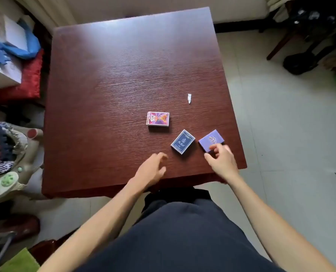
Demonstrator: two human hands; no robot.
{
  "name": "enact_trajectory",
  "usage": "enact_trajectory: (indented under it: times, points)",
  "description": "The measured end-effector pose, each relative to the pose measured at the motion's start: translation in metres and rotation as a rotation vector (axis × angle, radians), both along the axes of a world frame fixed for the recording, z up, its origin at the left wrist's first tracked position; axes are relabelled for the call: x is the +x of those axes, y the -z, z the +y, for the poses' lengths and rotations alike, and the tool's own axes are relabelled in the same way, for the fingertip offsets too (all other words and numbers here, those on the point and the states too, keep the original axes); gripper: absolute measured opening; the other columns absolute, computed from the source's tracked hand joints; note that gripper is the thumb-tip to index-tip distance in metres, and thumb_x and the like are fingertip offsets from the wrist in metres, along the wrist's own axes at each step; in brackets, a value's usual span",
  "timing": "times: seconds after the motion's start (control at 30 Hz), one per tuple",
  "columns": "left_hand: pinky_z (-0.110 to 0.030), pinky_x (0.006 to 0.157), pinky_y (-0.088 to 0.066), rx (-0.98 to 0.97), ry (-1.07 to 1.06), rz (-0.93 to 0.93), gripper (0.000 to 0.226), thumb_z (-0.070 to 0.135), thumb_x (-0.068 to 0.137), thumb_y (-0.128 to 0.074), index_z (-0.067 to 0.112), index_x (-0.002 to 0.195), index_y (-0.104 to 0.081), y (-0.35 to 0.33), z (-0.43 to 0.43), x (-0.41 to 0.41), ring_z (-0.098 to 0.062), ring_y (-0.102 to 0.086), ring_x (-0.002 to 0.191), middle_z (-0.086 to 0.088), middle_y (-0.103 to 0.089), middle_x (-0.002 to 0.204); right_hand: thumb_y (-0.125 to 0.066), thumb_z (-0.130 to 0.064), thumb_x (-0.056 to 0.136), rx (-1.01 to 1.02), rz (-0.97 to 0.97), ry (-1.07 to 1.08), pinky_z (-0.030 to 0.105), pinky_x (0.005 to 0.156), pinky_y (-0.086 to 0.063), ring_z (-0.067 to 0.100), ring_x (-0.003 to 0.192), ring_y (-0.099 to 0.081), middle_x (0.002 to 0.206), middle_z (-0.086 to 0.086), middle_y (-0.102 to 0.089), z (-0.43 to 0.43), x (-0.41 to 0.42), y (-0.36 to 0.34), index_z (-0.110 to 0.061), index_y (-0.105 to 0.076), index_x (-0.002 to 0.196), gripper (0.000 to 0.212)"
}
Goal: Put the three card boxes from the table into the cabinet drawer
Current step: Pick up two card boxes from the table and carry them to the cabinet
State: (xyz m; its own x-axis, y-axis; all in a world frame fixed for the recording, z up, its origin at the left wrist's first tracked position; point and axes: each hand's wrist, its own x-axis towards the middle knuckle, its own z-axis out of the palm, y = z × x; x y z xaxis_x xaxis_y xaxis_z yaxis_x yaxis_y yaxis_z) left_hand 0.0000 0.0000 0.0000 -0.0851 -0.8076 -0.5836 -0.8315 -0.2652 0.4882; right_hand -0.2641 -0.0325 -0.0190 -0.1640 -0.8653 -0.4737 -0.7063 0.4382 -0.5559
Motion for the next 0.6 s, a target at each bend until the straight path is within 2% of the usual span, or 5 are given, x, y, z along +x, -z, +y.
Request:
enact_trajectory:
  times: [0.13,0.23,0.37,0.5,0.6]
  points:
    - [-0.051,0.083,-0.050,-0.005,0.208,-0.173,0.086,0.023,0.078,-0.067,0.036,0.147,-0.017,0.003,-0.071,-0.047,-0.036,-0.052,0.110,-0.010,-0.038,0.130,-0.071,-0.047,0.080,0.056,0.266,-0.172,0.047,0.101,-0.041,0.030,0.129,-0.044,0.143,0.007,-0.040,-0.039,0.010,-0.001,-0.035,-0.048,0.140,0.065]
    - [-0.051,0.082,-0.049,-0.008,0.199,-0.248,0.101,0.036,0.075,-0.073,0.041,0.150,-0.006,0.020,-0.087,-0.070,-0.039,-0.048,0.112,-0.014,-0.032,0.137,-0.073,-0.051,0.079,0.122,0.373,-0.257,0.051,0.106,-0.036,0.032,0.137,-0.036,0.152,0.008,-0.032,-0.051,0.013,0.007,-0.038,-0.039,0.147,0.077]
    - [-0.049,0.085,-0.050,-0.030,0.150,-0.265,0.092,0.046,0.078,-0.070,0.043,0.149,-0.011,0.035,-0.092,-0.092,-0.037,-0.042,0.117,-0.015,-0.029,0.140,-0.075,-0.049,0.081,0.135,0.412,-0.277,0.051,0.103,-0.037,0.032,0.135,-0.037,0.150,0.009,-0.036,-0.058,0.016,0.016,-0.036,-0.041,0.146,0.075]
    - [-0.047,0.080,-0.051,-0.091,0.122,-0.283,0.069,0.022,0.084,-0.064,0.034,0.142,-0.029,0.040,-0.086,-0.102,-0.035,-0.040,0.114,-0.016,-0.032,0.137,-0.079,-0.047,0.080,0.138,0.395,-0.269,0.050,0.101,-0.042,0.032,0.133,-0.038,0.147,0.009,-0.036,-0.057,0.015,0.023,-0.034,-0.042,0.146,0.076]
    - [-0.047,0.079,-0.051,-0.077,0.084,-0.237,0.065,0.011,0.082,-0.060,0.033,0.138,-0.034,0.040,-0.086,-0.099,-0.035,-0.039,0.112,-0.015,-0.032,0.133,-0.081,-0.045,0.079,0.116,0.354,-0.247,0.047,0.100,-0.046,0.033,0.131,-0.038,0.146,0.011,-0.035,-0.059,0.012,0.028,-0.032,-0.044,0.146,0.079]
